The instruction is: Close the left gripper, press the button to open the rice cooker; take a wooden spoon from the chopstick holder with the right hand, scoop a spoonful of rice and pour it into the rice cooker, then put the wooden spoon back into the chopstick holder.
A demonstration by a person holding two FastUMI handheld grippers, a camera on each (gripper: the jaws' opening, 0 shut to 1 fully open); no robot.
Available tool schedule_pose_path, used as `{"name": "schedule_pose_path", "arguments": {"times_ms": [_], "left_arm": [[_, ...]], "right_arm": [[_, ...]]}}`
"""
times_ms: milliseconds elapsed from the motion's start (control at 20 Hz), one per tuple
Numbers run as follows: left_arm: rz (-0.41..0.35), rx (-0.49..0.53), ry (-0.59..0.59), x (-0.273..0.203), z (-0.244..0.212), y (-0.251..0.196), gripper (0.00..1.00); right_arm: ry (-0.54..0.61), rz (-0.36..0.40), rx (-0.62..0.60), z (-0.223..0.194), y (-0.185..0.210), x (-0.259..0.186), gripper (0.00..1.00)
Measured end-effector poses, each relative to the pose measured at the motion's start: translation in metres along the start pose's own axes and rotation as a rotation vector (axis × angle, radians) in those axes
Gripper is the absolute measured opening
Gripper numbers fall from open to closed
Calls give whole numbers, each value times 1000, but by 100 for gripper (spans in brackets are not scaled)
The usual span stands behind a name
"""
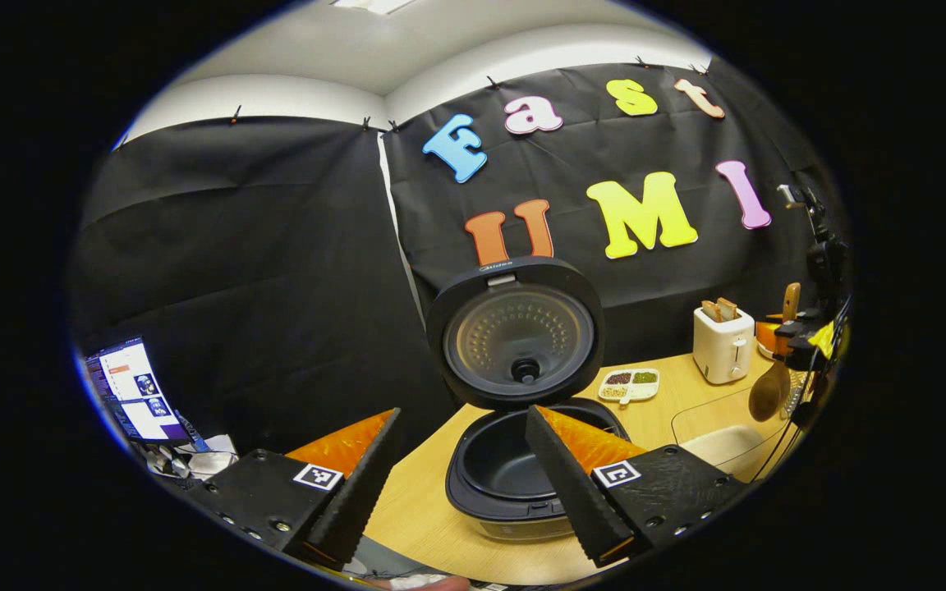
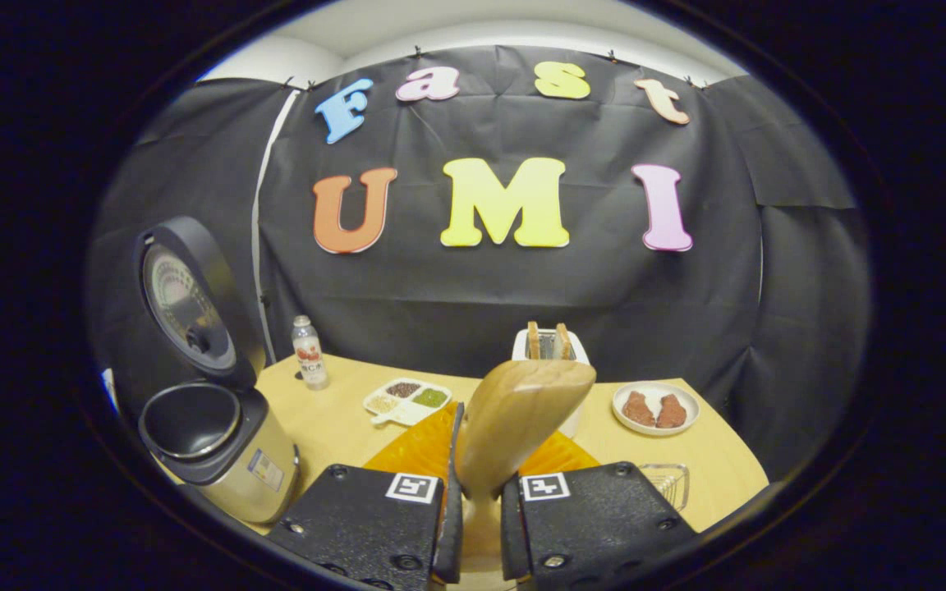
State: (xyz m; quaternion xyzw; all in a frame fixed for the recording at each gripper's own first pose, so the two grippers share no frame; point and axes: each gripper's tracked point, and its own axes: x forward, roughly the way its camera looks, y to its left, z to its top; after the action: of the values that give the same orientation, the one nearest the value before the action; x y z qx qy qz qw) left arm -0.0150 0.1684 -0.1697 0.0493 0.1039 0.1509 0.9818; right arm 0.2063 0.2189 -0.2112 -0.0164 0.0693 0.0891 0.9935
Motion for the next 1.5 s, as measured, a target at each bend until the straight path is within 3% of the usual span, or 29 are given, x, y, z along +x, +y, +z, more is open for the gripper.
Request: {"name": "schedule_pose_path", "arguments": {"times_ms": [250,400,450,500,850,900,1050,1150,1300,1400,1450,1500], "left_arm": [[1,21,-3,0,-6,3,95],[0,17,-2,2,-7,5,95],[2,16,1,3,-8,5,95],[1,12,5,3,-9,5,95],[13,13,-3,5,-4,8,95],[13,11,0,6,-5,8,95],[15,16,10,7,-8,9,95],[12,27,4,6,-5,7,96],[11,30,-4,7,-1,6,95],[14,33,-4,8,1,6,95],[13,34,-8,8,3,5,95],[15,36,-13,8,5,5,95]], "right_arm": [[36,-14,-53,-44,13,7,24],[32,-20,-65,-47,15,8,24],[34,-14,-64,-49,17,9,28],[48,-3,-55,-52,20,10,24],[134,66,300,-78,32,4,20],[143,81,358,-79,32,5,24],[187,111,617,-87,28,9,24],[204,126,707,-91,26,10,24],[248,181,982,-96,29,8,24],[234,191,978,-89,28,9,23],[236,196,954,-90,30,9,28],[235,206,968,-88,30,8,23]]}}
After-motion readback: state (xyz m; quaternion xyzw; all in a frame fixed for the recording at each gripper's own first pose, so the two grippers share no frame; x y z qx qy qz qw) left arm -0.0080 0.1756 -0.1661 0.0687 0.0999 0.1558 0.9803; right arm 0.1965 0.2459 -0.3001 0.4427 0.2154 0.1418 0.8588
